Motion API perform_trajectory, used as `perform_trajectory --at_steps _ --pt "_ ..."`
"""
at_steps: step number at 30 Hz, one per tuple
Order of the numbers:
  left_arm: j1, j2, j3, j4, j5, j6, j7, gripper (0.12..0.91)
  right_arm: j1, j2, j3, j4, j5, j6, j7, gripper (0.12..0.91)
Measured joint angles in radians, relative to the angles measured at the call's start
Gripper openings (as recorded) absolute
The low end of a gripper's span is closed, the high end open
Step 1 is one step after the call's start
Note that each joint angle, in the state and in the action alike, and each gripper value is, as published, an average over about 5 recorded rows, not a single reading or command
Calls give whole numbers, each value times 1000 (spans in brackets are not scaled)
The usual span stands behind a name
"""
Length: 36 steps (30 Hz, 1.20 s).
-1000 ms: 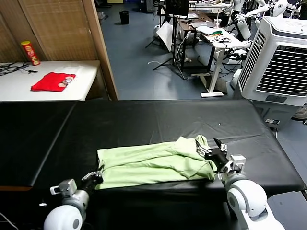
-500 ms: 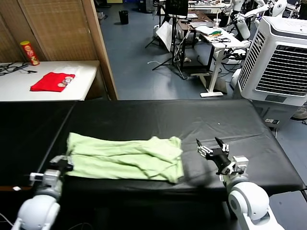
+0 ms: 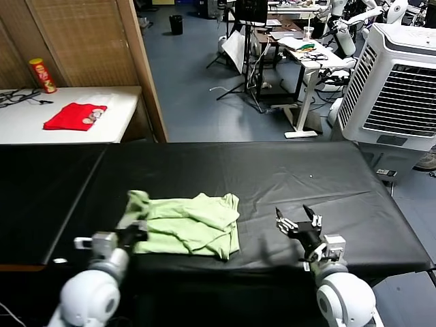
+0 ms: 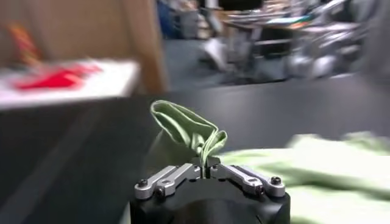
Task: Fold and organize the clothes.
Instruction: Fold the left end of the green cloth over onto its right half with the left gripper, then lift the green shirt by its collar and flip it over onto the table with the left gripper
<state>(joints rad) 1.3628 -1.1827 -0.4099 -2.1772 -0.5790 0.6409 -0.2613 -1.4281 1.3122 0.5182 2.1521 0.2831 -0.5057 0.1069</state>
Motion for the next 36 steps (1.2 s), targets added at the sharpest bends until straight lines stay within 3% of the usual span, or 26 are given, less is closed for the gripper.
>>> perform_trajectory --at_steps 7,15,20,23,28,31,34,36 --pt "-113 -102 148 48 -80 10 -15 160 -26 17 20 -17 -32 8 -4 798" --pt "-174 -191 226 127 -41 -12 -7 160 -17 20 18 -31 -34 8 -7 798" --pt "-171 -216 233 154 14 -40 20 173 -4 15 0 -37 -33 19 -35 798" --pt "-164 -229 233 161 24 -53 38 276 6 7 -17 -42 -30 38 -69 798" --pt "-146 -255 223 148 29 -73 65 561 36 -18 -60 -59 -10 62 -126 798" --pt "-129 -259 205 125 66 -102 83 709 69 -36 -98 -77 2 65 -139 798" --pt "-110 -243 174 104 138 -152 99 783 116 -43 -148 -105 -11 64 -137 798" --pt "-94 -222 145 100 184 -186 106 793 150 -40 -185 -131 -34 63 -136 798"
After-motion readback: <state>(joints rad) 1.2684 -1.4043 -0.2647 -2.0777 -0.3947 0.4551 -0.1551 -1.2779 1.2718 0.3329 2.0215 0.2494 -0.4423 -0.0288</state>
